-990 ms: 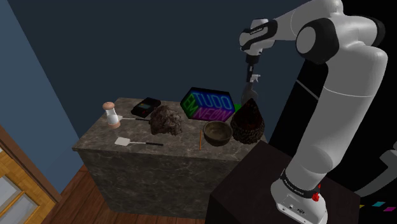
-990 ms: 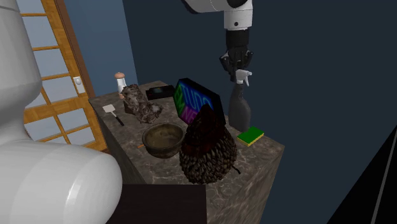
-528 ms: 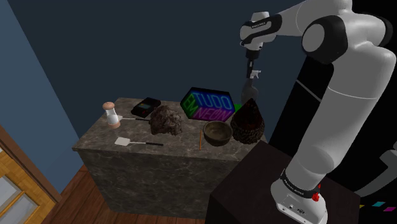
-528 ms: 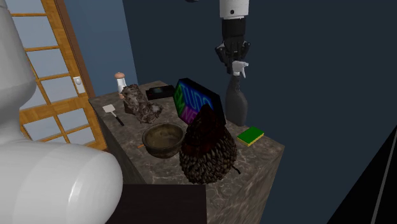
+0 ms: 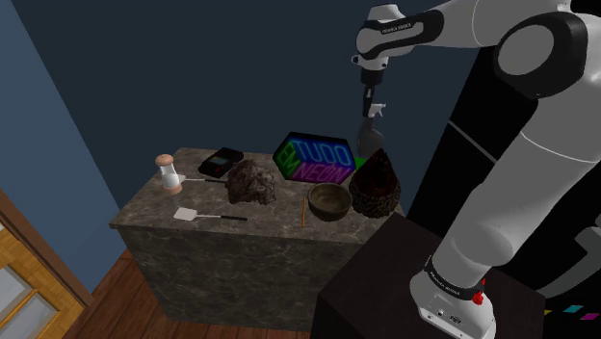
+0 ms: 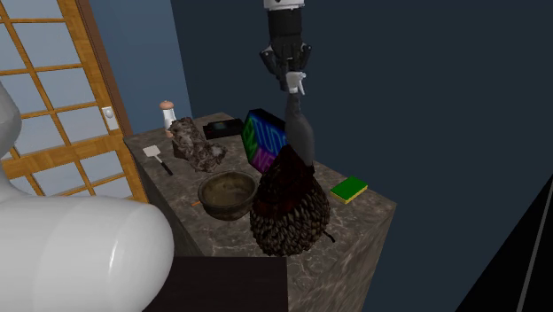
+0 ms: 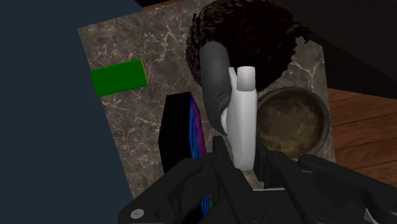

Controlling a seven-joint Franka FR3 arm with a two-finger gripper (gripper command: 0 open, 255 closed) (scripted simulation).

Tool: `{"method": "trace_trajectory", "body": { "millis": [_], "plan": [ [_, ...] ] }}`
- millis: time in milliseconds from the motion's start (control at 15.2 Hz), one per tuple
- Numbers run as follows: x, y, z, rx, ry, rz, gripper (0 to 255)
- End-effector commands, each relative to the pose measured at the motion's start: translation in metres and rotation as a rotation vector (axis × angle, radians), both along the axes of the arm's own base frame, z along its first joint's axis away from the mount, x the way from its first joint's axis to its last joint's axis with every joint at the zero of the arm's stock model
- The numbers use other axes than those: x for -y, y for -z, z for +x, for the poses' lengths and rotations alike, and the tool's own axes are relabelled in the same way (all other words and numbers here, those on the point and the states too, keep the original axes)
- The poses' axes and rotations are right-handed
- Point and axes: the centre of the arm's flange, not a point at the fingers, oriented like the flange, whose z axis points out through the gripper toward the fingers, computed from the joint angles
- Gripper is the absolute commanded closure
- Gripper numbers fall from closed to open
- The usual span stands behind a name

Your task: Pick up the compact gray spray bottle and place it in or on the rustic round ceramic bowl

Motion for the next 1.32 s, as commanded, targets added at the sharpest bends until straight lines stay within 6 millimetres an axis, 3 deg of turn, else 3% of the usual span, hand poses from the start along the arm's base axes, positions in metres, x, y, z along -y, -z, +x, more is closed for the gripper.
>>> {"method": "trace_trajectory", "body": {
  "millis": [0, 858, 1254],
  "plan": [
    [-0.027, -0.008, -0.001, -0.001, 0.001, 0.0, 255],
    [-0.193, -0.059, -0.002, -0.001, 0.001, 0.0, 255],
    [-0.193, -0.027, -0.002, -0.001, 0.001, 0.0, 255]
  ]
}}
